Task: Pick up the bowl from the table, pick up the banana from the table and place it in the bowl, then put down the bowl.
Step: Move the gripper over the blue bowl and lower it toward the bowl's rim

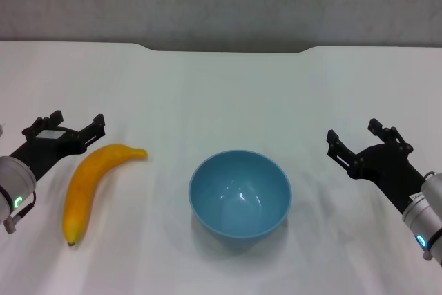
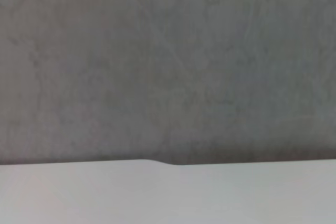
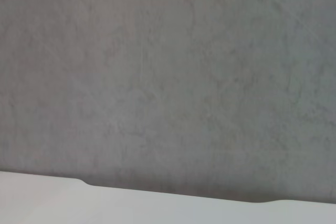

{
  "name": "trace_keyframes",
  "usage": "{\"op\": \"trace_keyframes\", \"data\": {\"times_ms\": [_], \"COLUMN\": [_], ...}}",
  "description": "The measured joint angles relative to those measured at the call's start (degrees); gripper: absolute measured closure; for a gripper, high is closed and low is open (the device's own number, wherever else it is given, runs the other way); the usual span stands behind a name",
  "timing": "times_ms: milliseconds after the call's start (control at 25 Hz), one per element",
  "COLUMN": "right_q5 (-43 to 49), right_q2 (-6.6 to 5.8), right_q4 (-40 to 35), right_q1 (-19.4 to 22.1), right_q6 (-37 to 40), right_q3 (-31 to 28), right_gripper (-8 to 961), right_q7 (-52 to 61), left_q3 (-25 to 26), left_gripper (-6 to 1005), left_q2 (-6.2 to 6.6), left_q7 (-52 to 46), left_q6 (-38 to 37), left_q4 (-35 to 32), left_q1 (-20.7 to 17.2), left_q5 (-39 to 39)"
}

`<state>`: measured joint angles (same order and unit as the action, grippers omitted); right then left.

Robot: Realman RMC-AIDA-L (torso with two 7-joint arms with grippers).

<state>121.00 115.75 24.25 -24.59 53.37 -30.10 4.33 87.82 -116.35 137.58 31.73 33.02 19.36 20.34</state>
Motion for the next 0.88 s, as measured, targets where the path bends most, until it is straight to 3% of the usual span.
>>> {"op": "trace_keyframes", "data": {"times_ms": [640, 880], "right_q5": [0.09, 0.23], "right_q2": [-0.24, -1.48], "right_q4": [0.74, 4.84], "right_q1": [0.00, -0.67], "right_q6": [-0.70, -8.89], "right_q3": [0.07, -1.67], "right_gripper": [70, 71], "right_q7": [0.10, 0.16], "left_q3": [-0.85, -2.86], "left_gripper": [92, 92], "left_q2": [0.26, 1.28], "left_q7": [-1.07, -10.92], "left_q6": [-0.42, -11.25], "left_q4": [-0.41, 6.27], "left_q1": [0.30, -0.16], "left_q5": [0.53, 5.83]}}
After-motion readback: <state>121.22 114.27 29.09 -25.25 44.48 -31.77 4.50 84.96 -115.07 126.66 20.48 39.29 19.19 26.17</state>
